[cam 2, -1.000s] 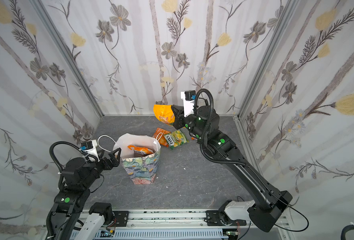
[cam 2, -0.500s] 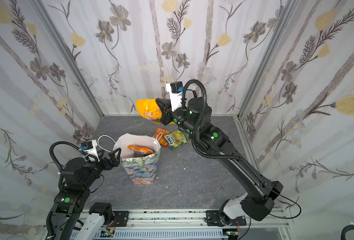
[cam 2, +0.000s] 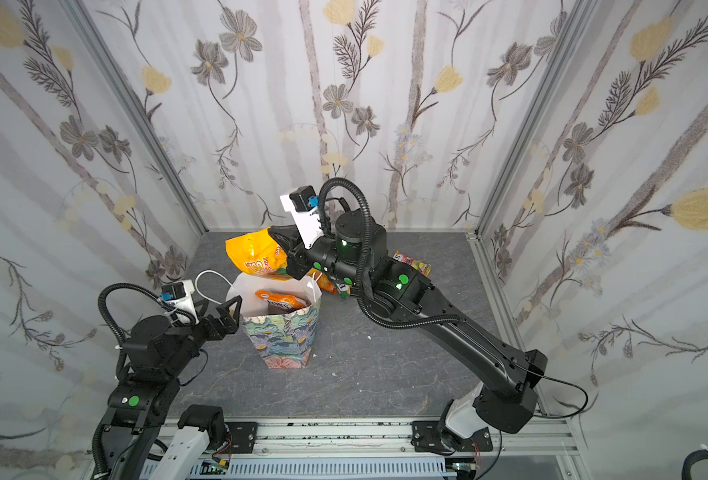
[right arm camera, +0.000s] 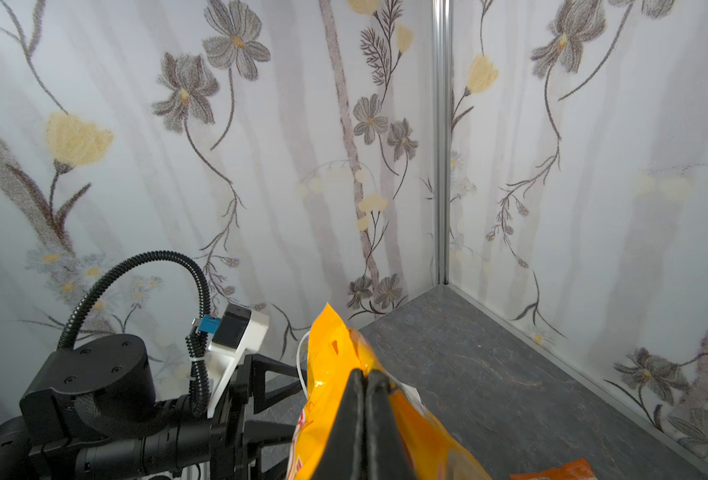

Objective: Place the snacks into the paper bag
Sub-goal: 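Carry the Lot100 packet with the right gripper over the bag opening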

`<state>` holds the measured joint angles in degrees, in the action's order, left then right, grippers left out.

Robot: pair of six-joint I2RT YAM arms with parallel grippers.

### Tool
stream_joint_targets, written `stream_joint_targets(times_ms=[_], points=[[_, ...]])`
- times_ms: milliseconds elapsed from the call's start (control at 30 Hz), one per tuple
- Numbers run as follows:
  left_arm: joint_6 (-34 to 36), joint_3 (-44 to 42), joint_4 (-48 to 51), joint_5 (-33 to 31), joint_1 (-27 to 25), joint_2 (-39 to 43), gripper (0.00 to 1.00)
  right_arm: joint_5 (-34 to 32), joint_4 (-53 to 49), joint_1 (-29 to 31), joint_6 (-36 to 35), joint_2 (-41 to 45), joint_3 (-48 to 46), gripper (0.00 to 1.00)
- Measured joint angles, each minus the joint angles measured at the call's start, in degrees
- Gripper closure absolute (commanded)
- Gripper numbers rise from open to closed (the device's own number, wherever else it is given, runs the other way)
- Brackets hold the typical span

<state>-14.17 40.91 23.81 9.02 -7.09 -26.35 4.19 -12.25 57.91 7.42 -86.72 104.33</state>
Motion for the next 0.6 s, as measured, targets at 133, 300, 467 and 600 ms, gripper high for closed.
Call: stream_joint_targets(times_ms=[133,300,467,600], points=[[0.00,-0.02,0.00,0.00,0.00,0.09,0.00,-0.07,-0.57,0.79,-0.02,-1.18,0.00,1.00],[0.00,-0.02,0.00,0.00,0.00,0.22,0.00,-0.52,-1.84,1.49,0.02,-2.58,0.00,1.00],[0.00,-0.02,0.00,0.00,0.00,0.15,0.00,-1.36,-2.67,2.03,0.04,-4.33,0.00,1.00],[0.00,-0.02,0.00,0.00,0.00,0.11,0.00,-1.62,-2.91,2.05,0.04,-5.40,0.17,1.00]])
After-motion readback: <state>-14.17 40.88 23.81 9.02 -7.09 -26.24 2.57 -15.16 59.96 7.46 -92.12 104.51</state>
